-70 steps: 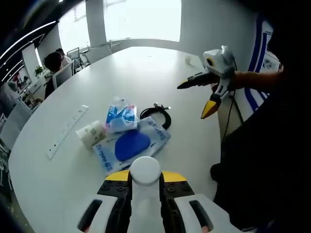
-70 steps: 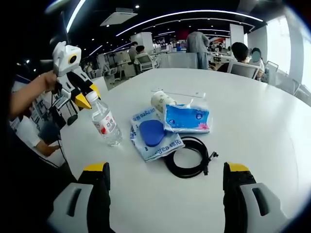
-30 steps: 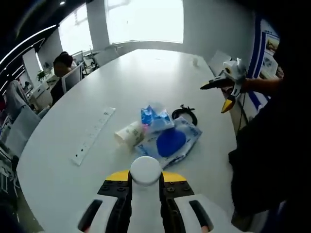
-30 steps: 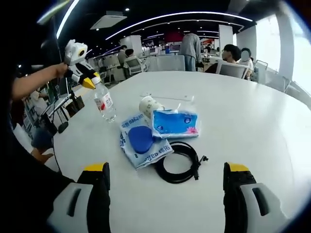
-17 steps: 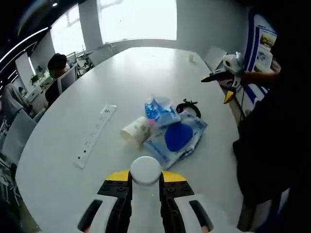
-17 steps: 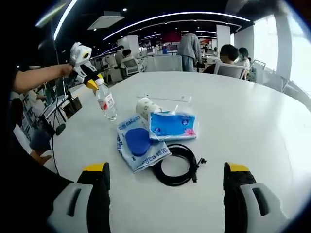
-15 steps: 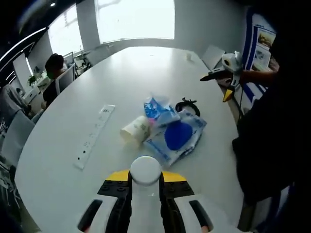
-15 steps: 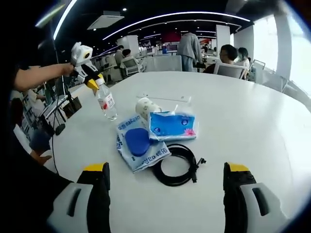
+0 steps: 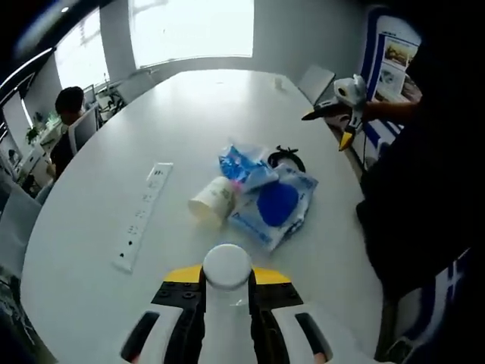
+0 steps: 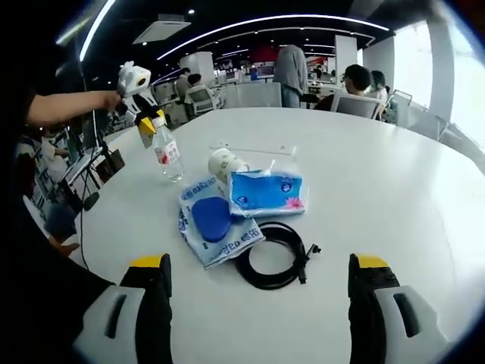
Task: Arrange the tabletop items into an orderly group along one side of the table until the central work area is clear of visible clutter.
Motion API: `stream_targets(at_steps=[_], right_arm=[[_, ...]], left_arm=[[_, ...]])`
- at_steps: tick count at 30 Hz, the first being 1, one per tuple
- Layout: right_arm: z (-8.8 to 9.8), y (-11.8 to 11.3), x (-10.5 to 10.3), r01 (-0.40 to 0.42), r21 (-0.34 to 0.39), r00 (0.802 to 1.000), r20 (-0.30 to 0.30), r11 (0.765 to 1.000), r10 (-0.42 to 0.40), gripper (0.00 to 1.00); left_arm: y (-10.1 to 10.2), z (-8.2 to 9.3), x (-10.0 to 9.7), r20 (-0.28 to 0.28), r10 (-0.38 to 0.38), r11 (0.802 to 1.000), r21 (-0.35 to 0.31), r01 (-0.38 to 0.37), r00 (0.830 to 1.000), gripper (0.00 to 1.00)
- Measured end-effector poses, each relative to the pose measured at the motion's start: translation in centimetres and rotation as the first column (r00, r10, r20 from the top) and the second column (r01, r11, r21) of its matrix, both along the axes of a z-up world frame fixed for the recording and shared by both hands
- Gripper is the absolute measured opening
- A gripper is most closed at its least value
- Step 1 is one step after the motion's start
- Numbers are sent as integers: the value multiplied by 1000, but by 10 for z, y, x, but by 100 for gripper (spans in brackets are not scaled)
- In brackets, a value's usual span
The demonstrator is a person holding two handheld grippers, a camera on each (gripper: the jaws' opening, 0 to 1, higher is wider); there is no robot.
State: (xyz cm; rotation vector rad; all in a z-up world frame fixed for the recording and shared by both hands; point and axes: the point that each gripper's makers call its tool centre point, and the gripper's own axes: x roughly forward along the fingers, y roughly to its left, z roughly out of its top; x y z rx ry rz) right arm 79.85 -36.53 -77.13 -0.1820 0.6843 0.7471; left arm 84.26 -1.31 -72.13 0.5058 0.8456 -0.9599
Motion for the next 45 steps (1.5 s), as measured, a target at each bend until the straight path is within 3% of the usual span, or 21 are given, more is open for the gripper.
stream_targets(at_steps=[13,21,36,45], right_arm=[[-1,-6,-1,17,-6,1000,-3,1000,-17,93],[-2,-9,-4,24,-7,1000,-4,1000,-24,93],[-2,-10,-7,24,-11,1000,-3,1000,-24,93],[-2,-9,-8,25,-1,1000,-1,1000,-25,93]], left_arm=[[0,-7,-2,-29,-52,999,13,53,998,19],[3,-7,0,-37,-36,999,7,36,999,19],[2,-6,-5,-19,-77,997,-8,76,997,21],[6,-12,-2,-35,-59,998,15,59,998,22]])
